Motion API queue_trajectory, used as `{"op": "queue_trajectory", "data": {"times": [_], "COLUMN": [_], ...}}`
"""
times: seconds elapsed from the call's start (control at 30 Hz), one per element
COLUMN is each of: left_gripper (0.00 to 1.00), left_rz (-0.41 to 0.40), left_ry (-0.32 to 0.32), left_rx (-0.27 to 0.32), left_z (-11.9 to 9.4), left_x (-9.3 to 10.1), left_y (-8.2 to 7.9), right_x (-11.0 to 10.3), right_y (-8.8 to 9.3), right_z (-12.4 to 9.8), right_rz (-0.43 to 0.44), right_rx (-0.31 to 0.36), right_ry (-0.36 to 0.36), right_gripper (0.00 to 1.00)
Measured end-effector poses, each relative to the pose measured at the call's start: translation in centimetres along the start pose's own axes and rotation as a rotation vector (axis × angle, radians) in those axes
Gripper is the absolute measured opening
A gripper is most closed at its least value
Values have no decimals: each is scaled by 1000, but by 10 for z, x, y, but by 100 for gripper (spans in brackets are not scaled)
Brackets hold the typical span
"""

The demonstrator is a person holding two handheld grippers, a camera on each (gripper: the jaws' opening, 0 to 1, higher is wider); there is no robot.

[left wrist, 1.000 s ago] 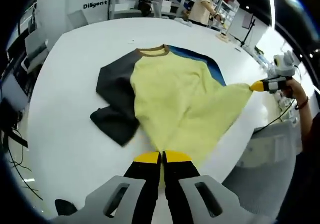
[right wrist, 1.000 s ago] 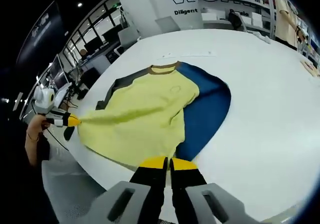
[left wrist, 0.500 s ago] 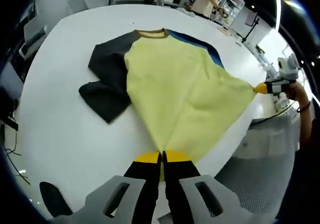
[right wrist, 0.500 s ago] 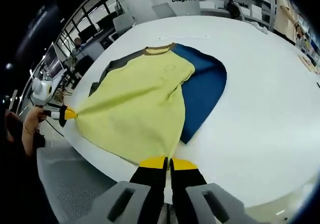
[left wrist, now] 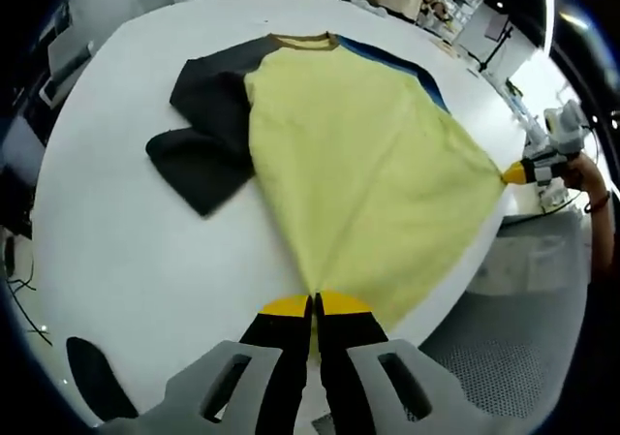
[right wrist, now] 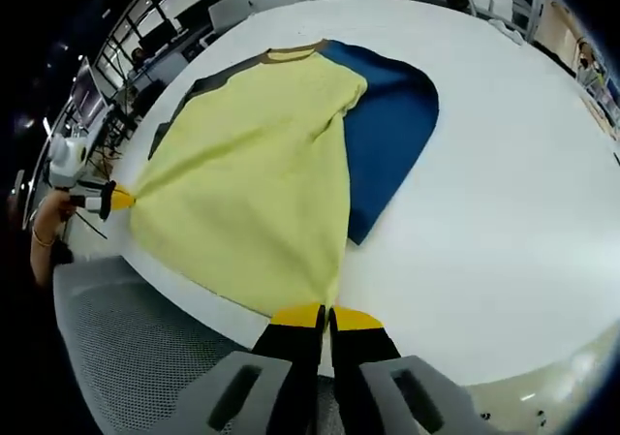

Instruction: Fold the garment on the visible template until the final outline fits inside the template.

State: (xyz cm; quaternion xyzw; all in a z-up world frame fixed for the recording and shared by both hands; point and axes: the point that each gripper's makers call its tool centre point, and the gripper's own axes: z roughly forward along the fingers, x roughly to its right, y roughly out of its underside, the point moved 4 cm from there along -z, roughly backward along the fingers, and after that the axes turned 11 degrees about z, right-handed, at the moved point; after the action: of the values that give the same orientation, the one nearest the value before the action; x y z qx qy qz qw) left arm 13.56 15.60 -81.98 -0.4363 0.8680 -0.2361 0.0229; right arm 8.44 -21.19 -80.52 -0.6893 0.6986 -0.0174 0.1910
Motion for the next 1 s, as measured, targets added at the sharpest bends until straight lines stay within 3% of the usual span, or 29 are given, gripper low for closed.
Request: {"op": "queue_trajectory", "data": {"times": [0.53, 0.6, 0.87, 1.0], "left_gripper": [0, 0, 0, 5], "left_rz": [7, -29, -20, -2], "left_ry": [-9, -10, -11, -15], "left_rx": [-43, -42, -39, -40], "left_z": [9, 8, 8, 7], "left_x": [7, 7, 8, 10], "left_y": [10, 10, 10, 12], "right_x": [5, 6, 4, 3], "right_y": [8, 9, 9, 10], "right_z": [7, 8, 11, 10], "right_rz": [-22, -31, -39, -44], "right_rx": [-31, -32, -35, -31], "right_ry": [33, 38, 34, 24], "right_gripper": [0, 0, 0, 0]}}
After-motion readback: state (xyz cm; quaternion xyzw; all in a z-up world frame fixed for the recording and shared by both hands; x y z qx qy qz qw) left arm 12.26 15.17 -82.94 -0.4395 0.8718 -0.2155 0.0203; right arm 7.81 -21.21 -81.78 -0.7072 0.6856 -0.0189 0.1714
